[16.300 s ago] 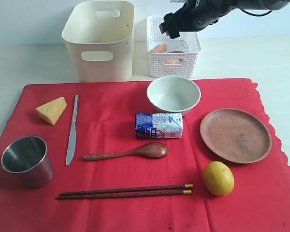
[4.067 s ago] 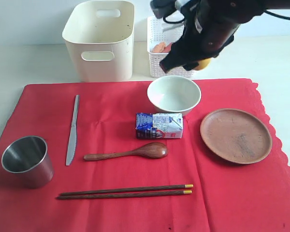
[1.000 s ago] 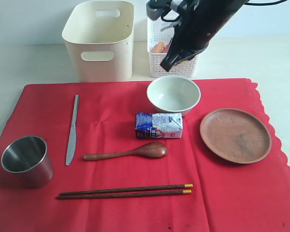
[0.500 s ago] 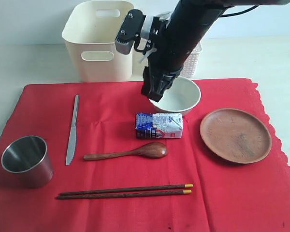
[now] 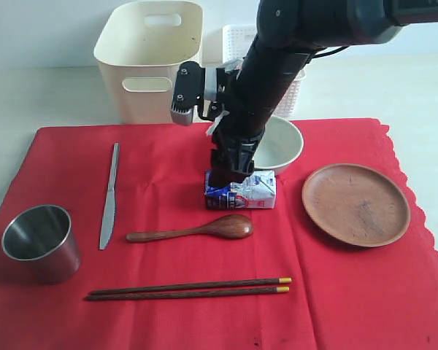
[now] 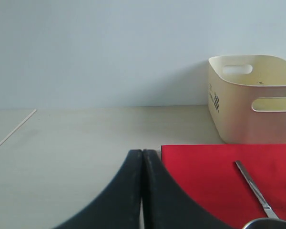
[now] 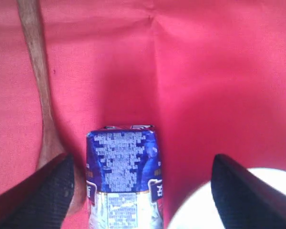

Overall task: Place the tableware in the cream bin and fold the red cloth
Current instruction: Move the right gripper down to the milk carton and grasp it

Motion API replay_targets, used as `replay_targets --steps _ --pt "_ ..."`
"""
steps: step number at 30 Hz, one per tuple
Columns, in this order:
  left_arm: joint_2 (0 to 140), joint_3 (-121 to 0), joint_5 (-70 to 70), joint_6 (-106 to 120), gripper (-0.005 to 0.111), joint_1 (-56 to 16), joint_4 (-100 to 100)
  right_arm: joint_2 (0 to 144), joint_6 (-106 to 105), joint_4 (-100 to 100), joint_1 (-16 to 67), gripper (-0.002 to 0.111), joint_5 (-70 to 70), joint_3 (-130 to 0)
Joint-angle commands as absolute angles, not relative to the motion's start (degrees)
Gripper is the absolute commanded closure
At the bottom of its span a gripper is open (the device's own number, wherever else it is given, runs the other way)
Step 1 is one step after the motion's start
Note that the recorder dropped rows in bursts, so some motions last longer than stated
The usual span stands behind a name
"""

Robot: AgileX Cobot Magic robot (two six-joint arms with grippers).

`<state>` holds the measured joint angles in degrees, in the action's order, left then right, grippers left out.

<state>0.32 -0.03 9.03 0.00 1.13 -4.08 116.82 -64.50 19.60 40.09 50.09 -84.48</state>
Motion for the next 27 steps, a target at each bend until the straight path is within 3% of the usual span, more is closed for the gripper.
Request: replay_targets --steps 1,27 --pt "0.0 0.0 8.9 0.0 0.107 1.3 -4.2 116.7 -65.4 20.7 41.5 0.033 51.5 -84.4" --pt "0.0 0.0 8.9 0.0 0.107 1.3 -4.2 121.9 -53.4 9.5 43.0 0.033 46.6 -84.4"
